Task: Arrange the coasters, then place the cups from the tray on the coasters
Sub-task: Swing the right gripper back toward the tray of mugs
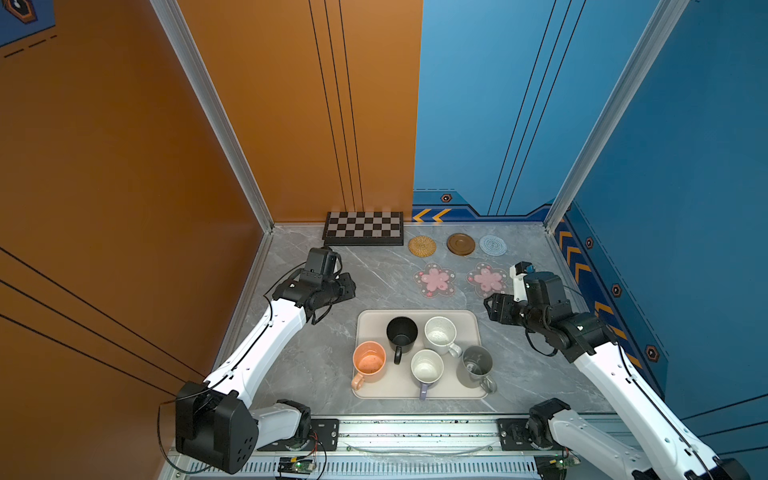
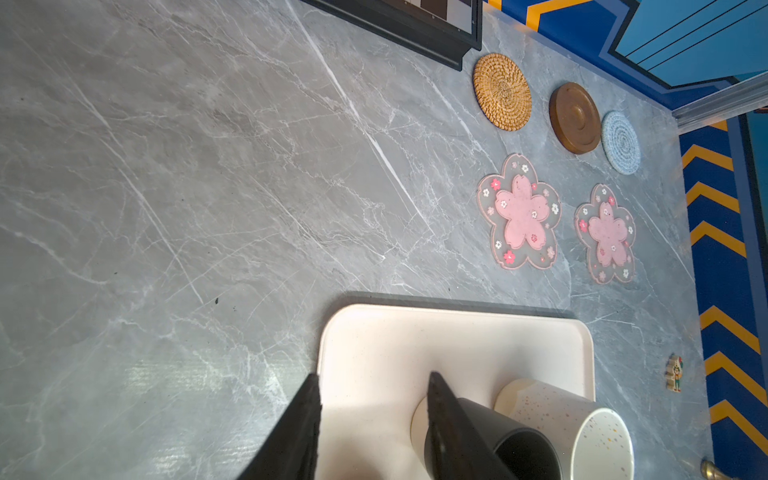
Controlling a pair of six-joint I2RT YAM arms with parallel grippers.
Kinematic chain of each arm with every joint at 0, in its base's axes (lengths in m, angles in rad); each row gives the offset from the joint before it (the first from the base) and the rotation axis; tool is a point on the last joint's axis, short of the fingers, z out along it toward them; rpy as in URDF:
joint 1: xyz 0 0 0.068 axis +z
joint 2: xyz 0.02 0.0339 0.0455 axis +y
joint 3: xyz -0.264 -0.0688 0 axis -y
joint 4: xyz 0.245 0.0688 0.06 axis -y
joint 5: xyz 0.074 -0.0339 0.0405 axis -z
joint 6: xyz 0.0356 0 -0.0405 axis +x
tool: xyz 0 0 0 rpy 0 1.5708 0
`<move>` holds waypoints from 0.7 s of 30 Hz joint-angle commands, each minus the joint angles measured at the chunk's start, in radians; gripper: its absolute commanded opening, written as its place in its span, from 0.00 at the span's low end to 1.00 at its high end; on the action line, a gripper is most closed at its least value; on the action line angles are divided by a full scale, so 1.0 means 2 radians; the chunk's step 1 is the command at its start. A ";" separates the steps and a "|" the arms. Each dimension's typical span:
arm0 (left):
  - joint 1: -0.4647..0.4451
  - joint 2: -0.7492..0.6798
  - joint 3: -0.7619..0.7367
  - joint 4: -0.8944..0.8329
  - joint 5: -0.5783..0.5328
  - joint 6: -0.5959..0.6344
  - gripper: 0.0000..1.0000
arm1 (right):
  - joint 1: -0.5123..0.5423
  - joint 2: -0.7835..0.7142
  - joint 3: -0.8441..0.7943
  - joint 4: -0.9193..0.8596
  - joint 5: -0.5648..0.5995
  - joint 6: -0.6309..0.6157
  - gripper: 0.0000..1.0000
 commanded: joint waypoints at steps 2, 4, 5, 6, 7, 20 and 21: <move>-0.013 0.006 -0.009 -0.006 -0.001 -0.013 0.43 | 0.016 -0.030 -0.005 -0.062 0.027 0.012 0.75; -0.017 0.010 -0.007 -0.006 -0.001 -0.014 0.43 | 0.025 -0.038 -0.004 -0.074 0.027 0.017 0.74; -0.018 0.011 -0.006 -0.006 -0.002 -0.012 0.43 | 0.030 -0.043 -0.003 -0.078 0.027 0.019 0.74; -0.018 0.012 -0.004 -0.006 -0.002 -0.012 0.43 | 0.035 -0.048 -0.002 -0.082 0.026 0.021 0.74; -0.018 0.014 -0.001 -0.006 -0.003 -0.011 0.43 | 0.040 -0.053 -0.002 -0.088 0.024 0.024 0.74; -0.020 0.015 -0.004 -0.007 0.017 -0.002 0.43 | 0.124 -0.124 -0.041 -0.131 0.040 0.151 0.67; -0.020 0.015 -0.004 -0.010 0.024 -0.001 0.43 | 0.135 -0.129 -0.045 -0.132 0.041 0.159 0.66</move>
